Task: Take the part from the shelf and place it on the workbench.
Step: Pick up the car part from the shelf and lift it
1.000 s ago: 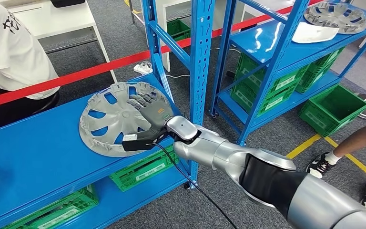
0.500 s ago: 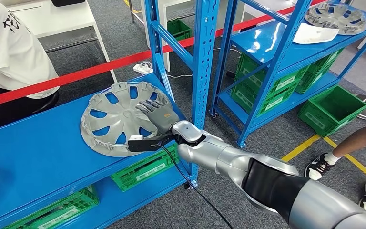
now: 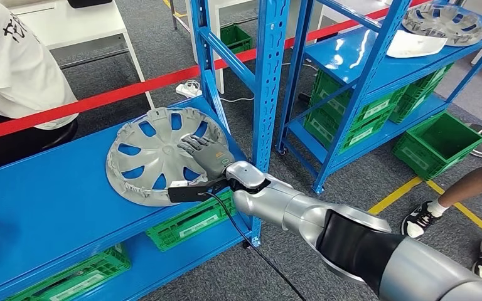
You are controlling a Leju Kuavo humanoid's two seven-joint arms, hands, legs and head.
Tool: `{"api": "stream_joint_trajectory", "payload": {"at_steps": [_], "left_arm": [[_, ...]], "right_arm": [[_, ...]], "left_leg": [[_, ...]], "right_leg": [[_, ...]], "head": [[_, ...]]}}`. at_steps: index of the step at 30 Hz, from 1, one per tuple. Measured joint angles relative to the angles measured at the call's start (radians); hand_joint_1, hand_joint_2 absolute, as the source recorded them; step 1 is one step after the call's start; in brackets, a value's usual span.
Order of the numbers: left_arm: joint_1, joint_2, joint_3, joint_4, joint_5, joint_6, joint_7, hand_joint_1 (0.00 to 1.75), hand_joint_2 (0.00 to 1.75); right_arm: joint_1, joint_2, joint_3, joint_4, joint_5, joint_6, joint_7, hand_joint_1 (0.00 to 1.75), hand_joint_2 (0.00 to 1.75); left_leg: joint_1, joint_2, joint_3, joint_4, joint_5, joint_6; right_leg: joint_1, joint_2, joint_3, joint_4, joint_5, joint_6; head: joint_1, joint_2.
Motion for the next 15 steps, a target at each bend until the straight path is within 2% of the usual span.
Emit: {"api": "stream_joint_trajectory", "payload": {"at_steps": [3,4,7,8,15], "left_arm": [[0.0,0.0,0.0,0.0,0.0,0.0,0.0,0.0,0.0],[-0.001,0.0,0.0,0.0,0.0,0.0,0.0,0.0,0.0],[-0.002,0.0,0.0,0.0,-0.004,0.0,-0.002,0.0,0.0],[-0.003,0.0,0.0,0.0,-0.008,0.0,-0.003,0.0,0.0],[-0.012,0.002,0.0,0.0,-0.027,0.0,0.001,0.0,0.0]], "right_arm": [[0.0,0.002,-0.002,0.005,-0.007,0.004,-0.005,0.05,1.75],[-0.001,0.003,-0.003,0.007,-0.013,0.009,-0.009,0.3,1.75],[-0.004,0.013,-0.007,0.024,-0.051,0.045,-0.024,1.56,1.75],[-0.006,0.02,-0.009,0.037,-0.068,0.063,-0.027,1.75,1.75],[0.008,0.064,-0.015,0.121,-0.124,0.113,-0.037,1.75,1.75]], "left_leg": [[0.0,0.0,0.0,0.0,0.0,0.0],[0.0,0.0,0.0,0.0,0.0,0.0],[0.0,0.0,0.0,0.0,0.0,0.0],[0.0,0.0,0.0,0.0,0.0,0.0],[0.0,0.0,0.0,0.0,0.0,0.0]], "right_leg": [[0.0,0.0,0.0,0.0,0.0,0.0],[0.0,0.0,0.0,0.0,0.0,0.0],[0.0,0.0,0.0,0.0,0.0,0.0],[0.0,0.0,0.0,0.0,0.0,0.0],[0.0,0.0,0.0,0.0,0.0,0.0]], "head": [[0.0,0.0],[0.0,0.0],[0.0,0.0],[0.0,0.0],[0.0,0.0]]}}
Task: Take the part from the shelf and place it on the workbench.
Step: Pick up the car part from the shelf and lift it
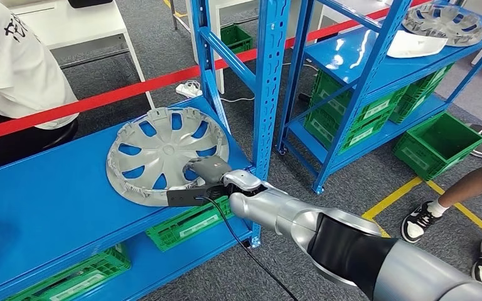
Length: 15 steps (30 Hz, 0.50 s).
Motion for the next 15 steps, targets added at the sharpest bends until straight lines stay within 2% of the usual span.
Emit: {"api": "stream_joint_trajectory", "payload": {"at_steps": [15], "left_arm": [[-0.01,0.001,0.0,0.0,-0.01,0.0,0.002,0.0,0.0]], "right_arm": [[0.004,0.012,0.0,0.033,-0.008,0.022,0.007,1.75,1.75]], "left_leg": [[0.0,-0.001,0.003,0.0,-0.001,0.001]], "right_leg": [[0.0,-0.001,0.004,-0.001,-0.001,0.001]], "head": [[0.0,0.0]]}}
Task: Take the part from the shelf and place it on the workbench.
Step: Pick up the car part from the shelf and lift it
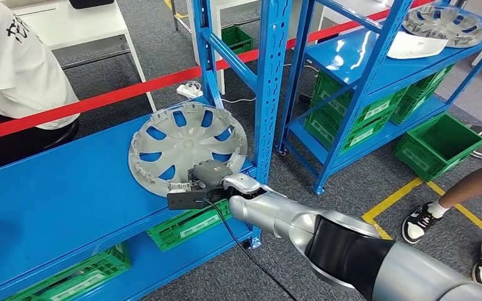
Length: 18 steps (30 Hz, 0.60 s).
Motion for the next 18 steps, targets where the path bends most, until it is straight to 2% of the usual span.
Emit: {"api": "stream_joint_trajectory", "payload": {"at_steps": [8,12,18], "left_arm": [[-0.002,0.0,0.0,0.0,-0.005,0.001,-0.005,0.0,0.0],[-0.001,0.0,0.0,0.0,-0.006,0.002,-0.008,0.0,1.75],[0.001,0.0,0.0,0.001,-0.02,0.011,0.0,0.0,1.75]], "right_arm": [[0.0,-0.004,0.0,0.002,-0.017,-0.02,-0.016,1.75,1.75],[0.008,-0.008,0.0,-0.004,-0.031,-0.082,-0.041,1.75,1.75],[0.012,-0.022,-0.024,-0.139,-0.063,-0.202,-0.113,1.75,1.75]], "left_leg": [[0.0,0.0,0.001,0.0,0.0,0.0],[0.0,0.0,0.0,0.0,0.0,0.0],[0.0,0.001,-0.002,0.0,0.0,0.0]], "right_leg": [[0.0,0.0,0.001,-0.001,0.0,0.0],[0.0,0.0,0.001,-0.001,0.0,0.0],[0.0,0.002,-0.002,-0.001,0.001,0.001]], "head": [[0.0,0.0],[0.0,0.0],[0.0,0.0]]}}
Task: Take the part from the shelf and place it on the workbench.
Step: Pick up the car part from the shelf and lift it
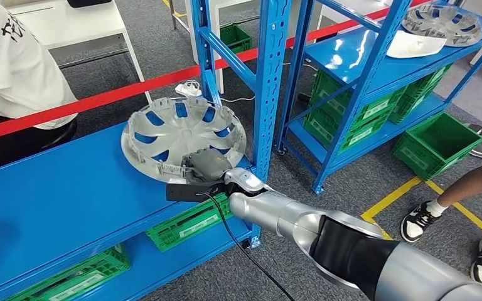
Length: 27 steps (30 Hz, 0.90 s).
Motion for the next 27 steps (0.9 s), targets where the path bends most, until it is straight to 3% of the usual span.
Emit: {"api": "stream_joint_trajectory", "payload": {"at_steps": [7,13,22,27], "left_arm": [[-0.005,-0.003,0.0,0.0,-0.021,0.0,-0.011,0.0,1.75],[-0.007,-0.008,0.0,0.0,-0.027,0.0,-0.016,0.0,1.75],[-0.006,-0.009,0.002,0.001,-0.028,0.003,-0.019,0.0,1.75],[-0.005,-0.012,0.024,0.002,-0.028,0.031,-0.017,0.0,1.75]], "right_arm": [[-0.052,-0.01,-0.016,-0.381,-0.059,-0.021,-0.112,1.75,1.75],[-0.07,-0.01,-0.009,-0.687,-0.031,-0.066,-0.139,1.75,1.75],[-0.07,-0.014,0.008,-0.791,-0.031,-0.085,-0.172,1.75,1.75],[-0.06,-0.025,0.095,-0.926,-0.011,-0.122,-0.148,1.75,1.75]], "left_leg": [[0.0,0.0,-0.002,0.0,0.0,0.0],[0.0,-0.001,-0.002,0.0,-0.002,-0.003],[0.0,-0.001,-0.002,0.0,-0.002,-0.003],[0.0,-0.001,-0.001,0.0,-0.002,-0.003]], "right_leg": [[0.0,0.0,-0.003,0.0,-0.001,-0.001],[0.001,-0.001,-0.002,0.0,-0.004,-0.002],[0.0,-0.001,-0.002,0.0,-0.004,-0.002],[0.0,-0.001,-0.001,0.0,-0.003,-0.002]], "head": [[0.0,0.0],[0.0,0.0],[0.0,0.0],[0.0,0.0]]}}
